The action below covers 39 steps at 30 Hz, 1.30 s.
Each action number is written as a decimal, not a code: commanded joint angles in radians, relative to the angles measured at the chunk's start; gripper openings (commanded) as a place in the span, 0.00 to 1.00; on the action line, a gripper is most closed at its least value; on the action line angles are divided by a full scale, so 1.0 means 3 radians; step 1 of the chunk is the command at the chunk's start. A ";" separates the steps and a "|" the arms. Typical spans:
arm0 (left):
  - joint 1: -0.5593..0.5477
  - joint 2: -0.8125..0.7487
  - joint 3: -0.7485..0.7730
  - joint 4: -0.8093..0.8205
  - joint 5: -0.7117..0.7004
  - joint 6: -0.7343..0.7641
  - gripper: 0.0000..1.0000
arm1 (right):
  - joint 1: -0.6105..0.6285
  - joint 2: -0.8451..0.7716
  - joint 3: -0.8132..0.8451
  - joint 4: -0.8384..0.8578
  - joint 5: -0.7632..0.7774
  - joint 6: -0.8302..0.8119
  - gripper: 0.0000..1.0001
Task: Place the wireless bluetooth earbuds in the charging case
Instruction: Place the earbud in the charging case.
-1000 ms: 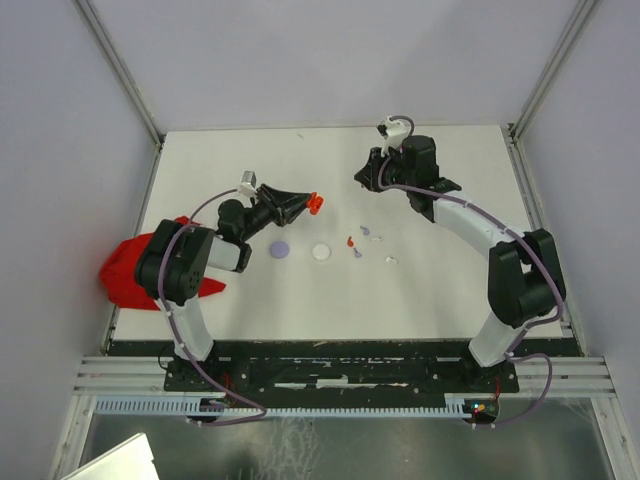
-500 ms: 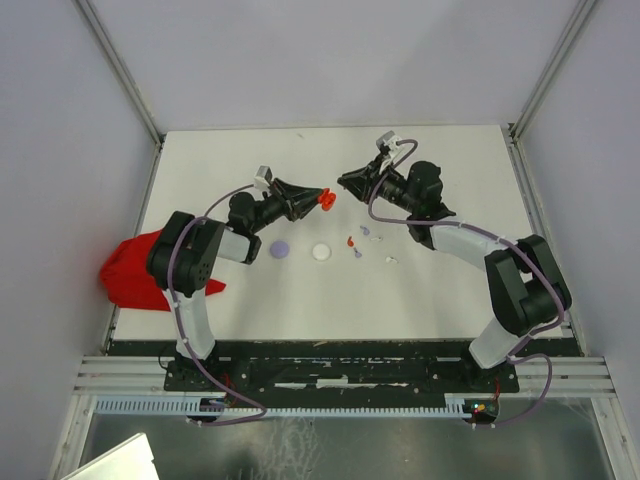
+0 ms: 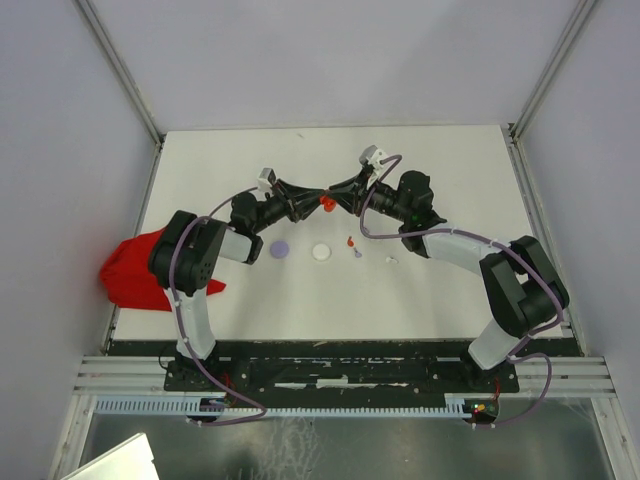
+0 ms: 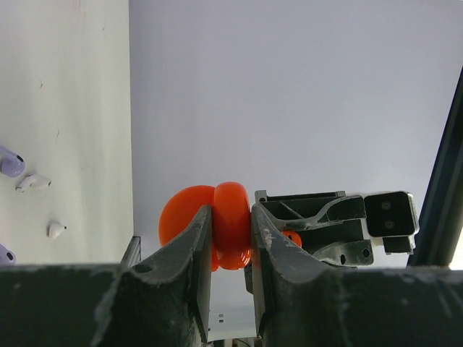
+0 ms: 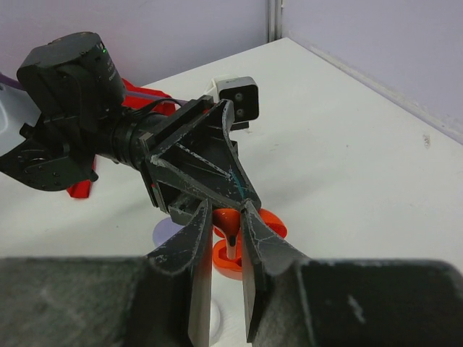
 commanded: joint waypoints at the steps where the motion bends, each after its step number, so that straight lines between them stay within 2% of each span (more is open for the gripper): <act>1: -0.0006 0.0041 0.0113 0.0260 0.0098 -0.0234 0.03 | 0.0012 -0.0077 -0.0024 0.0137 -0.0103 -0.0166 0.02; 39: -0.0031 0.0070 0.0120 0.0555 0.0120 -0.0526 0.03 | 0.0019 0.0053 -0.0007 0.0071 -0.0139 -0.0237 0.02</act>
